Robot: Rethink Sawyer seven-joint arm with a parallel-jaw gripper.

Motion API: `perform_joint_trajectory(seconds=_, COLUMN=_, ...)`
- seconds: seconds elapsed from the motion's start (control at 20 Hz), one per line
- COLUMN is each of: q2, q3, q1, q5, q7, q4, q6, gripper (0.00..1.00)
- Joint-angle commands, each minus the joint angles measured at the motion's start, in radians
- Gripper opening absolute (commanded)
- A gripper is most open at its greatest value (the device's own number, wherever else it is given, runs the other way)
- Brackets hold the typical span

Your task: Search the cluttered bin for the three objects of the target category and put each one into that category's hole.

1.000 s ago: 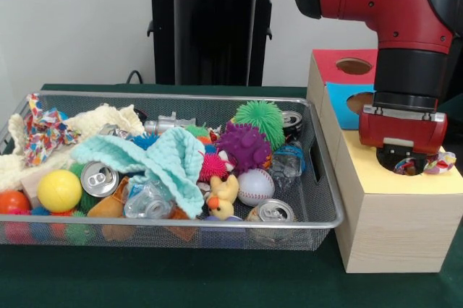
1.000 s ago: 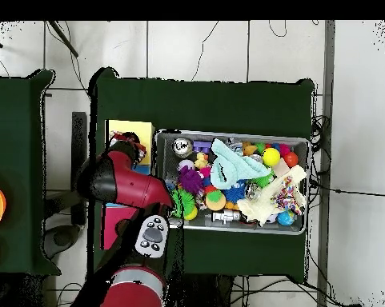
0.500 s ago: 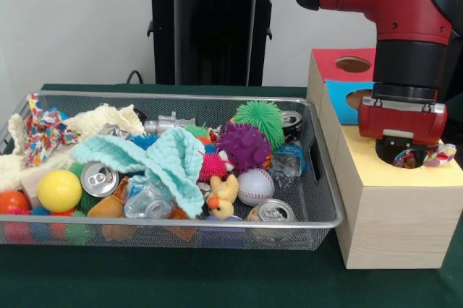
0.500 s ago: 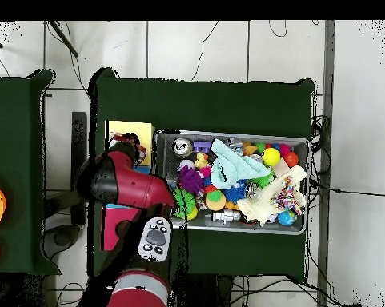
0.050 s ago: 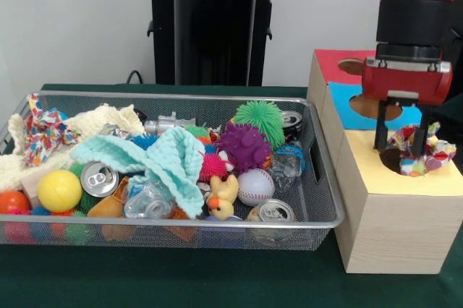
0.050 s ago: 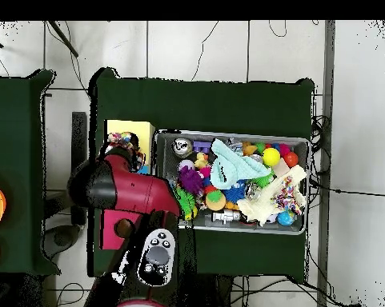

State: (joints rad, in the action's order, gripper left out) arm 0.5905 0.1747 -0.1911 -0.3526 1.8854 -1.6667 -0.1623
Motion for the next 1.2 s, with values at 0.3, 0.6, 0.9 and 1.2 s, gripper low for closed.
perform_joint_trajectory(seconds=0.3, q2=0.047, q3=0.021, q1=0.06, q5=0.142, q7=0.058, q4=-0.132, q6=-0.215, gripper=1.0)
perform_joint_trajectory(seconds=0.6, q2=0.053, q3=0.004, q1=0.074, q5=0.16, q7=0.073, q4=-0.132, q6=-0.212, gripper=1.0)
perform_joint_trajectory(seconds=0.9, q2=0.048, q3=0.01, q1=0.064, q5=0.179, q7=0.098, q4=-0.116, q6=-0.176, gripper=1.0)
perform_joint_trajectory(seconds=1.2, q2=0.068, q3=0.025, q1=0.046, q5=0.181, q7=0.112, q4=-0.11, q6=-0.206, gripper=1.0)
